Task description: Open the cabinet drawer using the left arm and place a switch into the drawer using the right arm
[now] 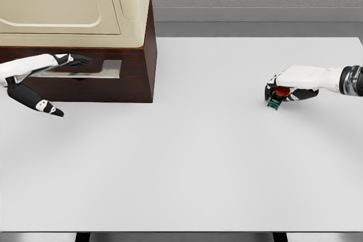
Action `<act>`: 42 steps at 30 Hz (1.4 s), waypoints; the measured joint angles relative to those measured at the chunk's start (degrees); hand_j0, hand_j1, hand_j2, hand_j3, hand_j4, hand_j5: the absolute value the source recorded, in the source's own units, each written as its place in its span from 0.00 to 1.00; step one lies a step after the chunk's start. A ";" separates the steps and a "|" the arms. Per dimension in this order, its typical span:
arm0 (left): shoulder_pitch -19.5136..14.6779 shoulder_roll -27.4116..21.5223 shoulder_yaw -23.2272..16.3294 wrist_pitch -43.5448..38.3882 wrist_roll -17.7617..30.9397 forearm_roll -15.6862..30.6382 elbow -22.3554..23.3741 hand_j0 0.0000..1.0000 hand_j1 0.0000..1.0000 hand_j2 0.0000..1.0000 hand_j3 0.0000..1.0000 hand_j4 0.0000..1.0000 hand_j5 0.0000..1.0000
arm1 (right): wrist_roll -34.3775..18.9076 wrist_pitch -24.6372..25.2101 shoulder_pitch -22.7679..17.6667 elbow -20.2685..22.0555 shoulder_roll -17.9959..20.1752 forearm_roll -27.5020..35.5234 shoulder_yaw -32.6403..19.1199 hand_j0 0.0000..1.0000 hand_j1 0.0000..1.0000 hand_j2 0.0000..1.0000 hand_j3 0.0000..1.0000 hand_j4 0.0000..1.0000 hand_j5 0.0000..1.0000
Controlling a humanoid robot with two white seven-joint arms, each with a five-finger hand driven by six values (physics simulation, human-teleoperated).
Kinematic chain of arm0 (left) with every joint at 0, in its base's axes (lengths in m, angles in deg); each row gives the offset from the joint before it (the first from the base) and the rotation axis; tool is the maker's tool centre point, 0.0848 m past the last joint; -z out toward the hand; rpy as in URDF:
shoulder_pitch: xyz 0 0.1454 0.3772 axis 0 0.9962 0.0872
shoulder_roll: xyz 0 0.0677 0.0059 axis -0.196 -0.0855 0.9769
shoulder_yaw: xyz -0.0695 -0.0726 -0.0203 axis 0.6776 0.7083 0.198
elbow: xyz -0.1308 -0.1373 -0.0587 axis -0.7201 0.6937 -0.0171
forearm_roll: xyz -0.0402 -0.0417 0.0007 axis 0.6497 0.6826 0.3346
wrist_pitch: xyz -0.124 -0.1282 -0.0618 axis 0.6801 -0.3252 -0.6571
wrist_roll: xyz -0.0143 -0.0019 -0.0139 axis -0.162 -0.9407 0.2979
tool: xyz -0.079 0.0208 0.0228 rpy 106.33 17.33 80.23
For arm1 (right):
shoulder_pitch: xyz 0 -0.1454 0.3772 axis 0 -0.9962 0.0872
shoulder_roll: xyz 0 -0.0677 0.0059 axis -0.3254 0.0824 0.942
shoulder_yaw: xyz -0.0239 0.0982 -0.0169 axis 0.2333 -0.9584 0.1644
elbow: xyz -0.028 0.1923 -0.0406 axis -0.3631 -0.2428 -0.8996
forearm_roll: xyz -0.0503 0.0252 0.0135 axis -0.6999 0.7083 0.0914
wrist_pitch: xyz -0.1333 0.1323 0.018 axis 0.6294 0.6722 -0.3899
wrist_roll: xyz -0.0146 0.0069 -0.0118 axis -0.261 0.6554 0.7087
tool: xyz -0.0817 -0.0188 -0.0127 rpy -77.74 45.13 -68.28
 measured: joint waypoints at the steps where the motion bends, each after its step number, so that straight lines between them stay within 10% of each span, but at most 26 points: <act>1: -0.17 0.02 0.14 -0.19 0.00 -0.06 0.04 1.00 1.00 1.00 1.00 1.00 1.00 | -0.01 0.00 0.35 0.19 -0.02 0.00 0.00 0.51 0.51 0.51 0.51 0.51 0.51; 42: 5.00 -3.09 1.44 -0.73 2.58 5.04 -2.55 1.00 1.00 1.00 1.00 1.00 1.00 | -0.05 -0.08 13.97 22.28 -6.33 0.70 6.98 0.48 0.48 0.48 0.48 0.48 0.48</act>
